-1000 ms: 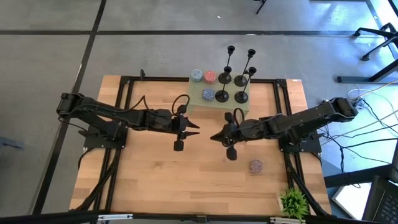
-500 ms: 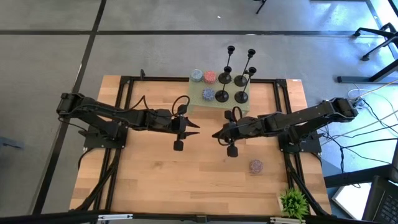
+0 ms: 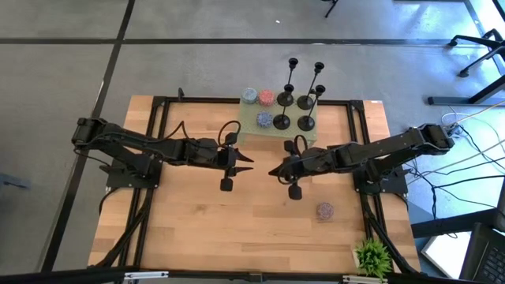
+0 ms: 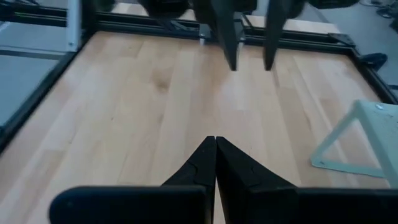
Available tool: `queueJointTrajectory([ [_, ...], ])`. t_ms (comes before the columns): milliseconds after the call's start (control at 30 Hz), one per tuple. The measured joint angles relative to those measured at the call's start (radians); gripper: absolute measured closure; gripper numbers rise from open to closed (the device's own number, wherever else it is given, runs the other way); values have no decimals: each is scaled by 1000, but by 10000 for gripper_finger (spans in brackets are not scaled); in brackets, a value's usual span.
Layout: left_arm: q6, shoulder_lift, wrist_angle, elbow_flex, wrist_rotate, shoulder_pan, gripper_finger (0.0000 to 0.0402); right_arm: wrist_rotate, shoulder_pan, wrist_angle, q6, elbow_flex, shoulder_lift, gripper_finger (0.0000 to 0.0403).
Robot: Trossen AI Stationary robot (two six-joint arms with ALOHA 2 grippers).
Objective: Pick & Place candle stick holders
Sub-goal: Put the dark blue scented candle on the shelf aligned with the other pink scented candle
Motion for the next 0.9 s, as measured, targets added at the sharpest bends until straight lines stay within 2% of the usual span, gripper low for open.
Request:
queueJointTrajectory([
  [133,0,0,0,0,0,0,304,-62,2,6,0,0,0,390],
  [267,0,0,0,0,0,0,304,-67,2,14,0,0,0,390],
  [433,0,0,0,0,0,0,304,10,2,-18,3,-1,-11,390],
  [900,0,0,0,0,0,0,304,12,-27,-56,2,-1,-18,366],
])
